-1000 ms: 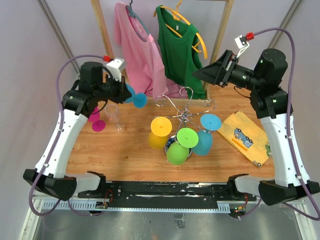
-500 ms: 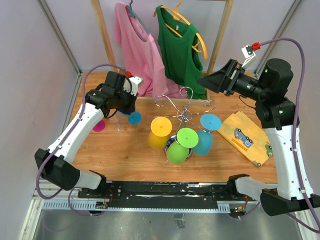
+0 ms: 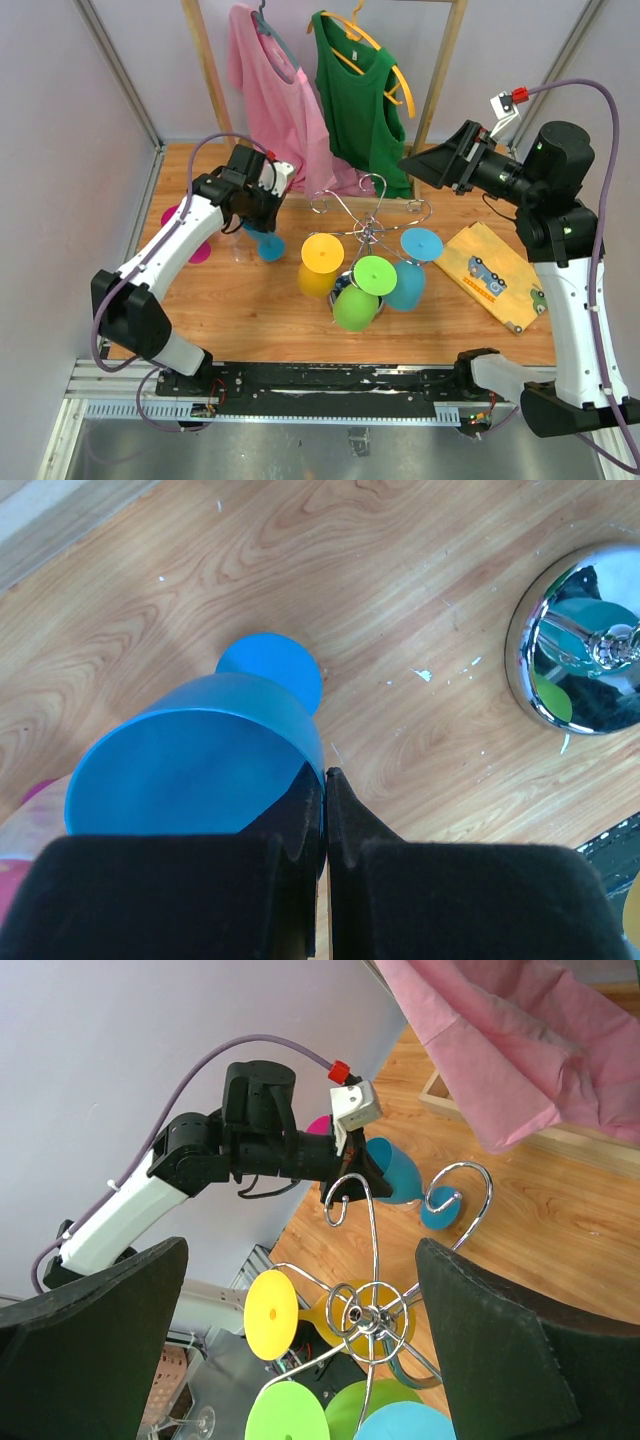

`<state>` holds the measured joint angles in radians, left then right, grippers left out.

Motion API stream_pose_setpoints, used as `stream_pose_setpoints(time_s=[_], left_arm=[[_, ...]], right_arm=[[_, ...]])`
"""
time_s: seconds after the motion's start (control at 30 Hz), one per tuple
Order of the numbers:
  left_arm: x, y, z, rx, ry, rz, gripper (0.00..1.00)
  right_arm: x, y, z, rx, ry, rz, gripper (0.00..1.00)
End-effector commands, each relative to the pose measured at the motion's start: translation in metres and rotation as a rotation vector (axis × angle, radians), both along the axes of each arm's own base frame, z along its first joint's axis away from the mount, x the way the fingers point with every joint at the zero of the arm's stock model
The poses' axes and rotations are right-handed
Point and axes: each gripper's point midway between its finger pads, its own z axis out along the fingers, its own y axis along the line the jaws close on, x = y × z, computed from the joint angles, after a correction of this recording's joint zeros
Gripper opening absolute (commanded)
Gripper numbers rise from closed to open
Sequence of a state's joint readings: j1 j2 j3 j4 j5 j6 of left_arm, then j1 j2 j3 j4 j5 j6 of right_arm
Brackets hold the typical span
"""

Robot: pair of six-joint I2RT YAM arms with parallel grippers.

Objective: Take the wine glass off the wine glass rack
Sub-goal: Place the wine glass at the center of the board.

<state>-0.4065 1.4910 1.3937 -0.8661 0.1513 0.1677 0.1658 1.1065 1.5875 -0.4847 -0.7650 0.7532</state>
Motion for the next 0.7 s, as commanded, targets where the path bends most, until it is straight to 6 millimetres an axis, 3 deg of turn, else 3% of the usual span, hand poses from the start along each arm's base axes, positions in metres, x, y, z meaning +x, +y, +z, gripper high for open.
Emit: stream_pose_setpoints(time_s=[0.0, 0.5, 0.67], left_arm=[[0.003, -0.014, -0.004, -0.026, 0.008, -0.014, 0.0], [0.0, -0.007, -0.019, 0.028, 0.025, -0.002, 0.0], [-0.004, -0.008, -0.023, 0.02, 0.04, -0.003, 0.17]], right_arm=[[-0.001, -0.007, 0.001, -0.008, -0.026, -0.016, 0.99], [-0.004, -0.012, -0.002, -0.008, -0.025, -0.032, 0.99], [-0.005, -0.012, -0.002, -0.008, -0.025, -0.029, 0.99]])
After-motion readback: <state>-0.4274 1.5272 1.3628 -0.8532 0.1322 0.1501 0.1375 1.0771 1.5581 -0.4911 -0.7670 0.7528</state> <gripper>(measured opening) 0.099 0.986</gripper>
